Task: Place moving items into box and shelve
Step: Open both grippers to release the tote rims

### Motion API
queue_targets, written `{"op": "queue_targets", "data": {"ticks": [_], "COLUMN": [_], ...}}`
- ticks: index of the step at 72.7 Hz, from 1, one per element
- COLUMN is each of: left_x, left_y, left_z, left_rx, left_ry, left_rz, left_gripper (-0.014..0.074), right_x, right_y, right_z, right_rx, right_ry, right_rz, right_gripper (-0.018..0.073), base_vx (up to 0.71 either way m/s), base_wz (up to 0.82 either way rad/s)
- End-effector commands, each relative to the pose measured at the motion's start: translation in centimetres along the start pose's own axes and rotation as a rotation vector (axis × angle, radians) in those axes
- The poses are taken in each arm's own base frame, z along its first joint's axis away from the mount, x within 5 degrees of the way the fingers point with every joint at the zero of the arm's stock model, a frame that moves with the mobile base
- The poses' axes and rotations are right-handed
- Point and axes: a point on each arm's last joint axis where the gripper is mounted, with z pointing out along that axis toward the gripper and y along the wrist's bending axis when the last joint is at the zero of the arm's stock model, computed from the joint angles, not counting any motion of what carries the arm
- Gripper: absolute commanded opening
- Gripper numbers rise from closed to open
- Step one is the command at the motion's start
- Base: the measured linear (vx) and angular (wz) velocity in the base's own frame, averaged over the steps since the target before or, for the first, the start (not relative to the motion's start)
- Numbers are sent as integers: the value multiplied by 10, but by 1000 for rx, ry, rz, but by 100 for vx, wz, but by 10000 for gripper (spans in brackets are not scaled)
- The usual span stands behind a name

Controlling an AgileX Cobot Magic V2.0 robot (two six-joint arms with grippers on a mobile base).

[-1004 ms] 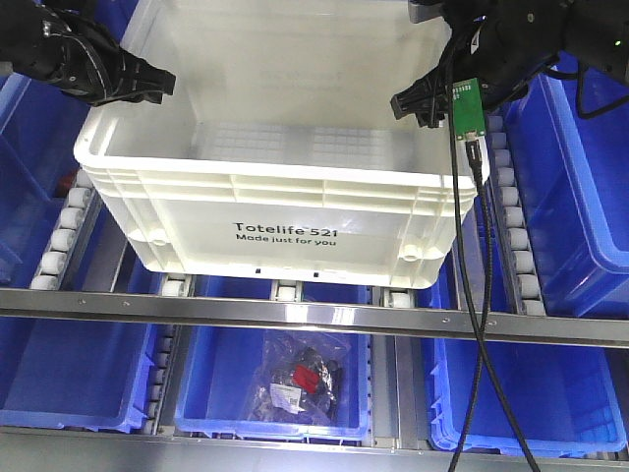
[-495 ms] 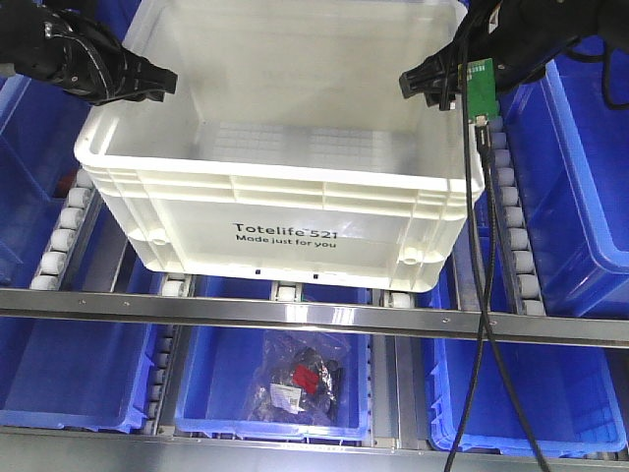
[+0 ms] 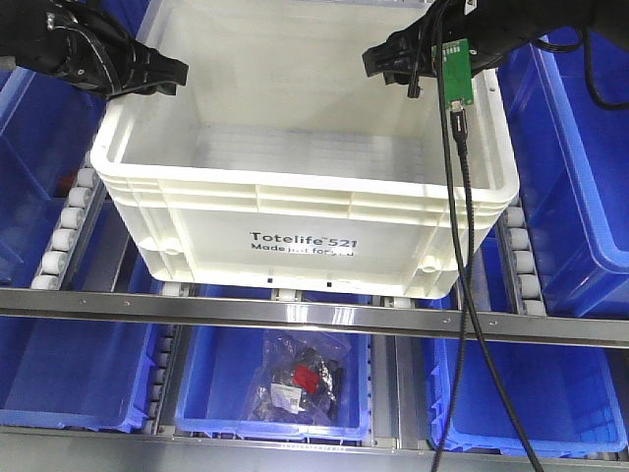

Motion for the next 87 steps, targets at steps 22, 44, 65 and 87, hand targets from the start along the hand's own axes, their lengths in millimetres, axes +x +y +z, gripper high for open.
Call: {"op": "queue_targets", "data": {"ticks": [22,44,65,87], "left_x": [-24,-22,-27,-21], "left_y": [-4,-5,-8,-9], "left_z": [-36,-38,-62,-65], "left_rx": [-59,-54,-53,-47], "left_ry": [-176,-151,-214,-151], "left_rz": [-16,-35,-31,-33], "left_gripper": [409,408,408,408], "right_x": [-17,-17,-20,-20], "right_y": [-4,-4,-4,-3], "right_z": [-30,-30,-31,-51], "right_rx": [6,5,1,-23], "right_ry": [-125,-132,-165,-172], "right_rz": [-3,-3,-3,29], "right_gripper": [458,458,458,458], "base_vx": [0,0,0,0], "base_wz": [0,0,0,0]}}
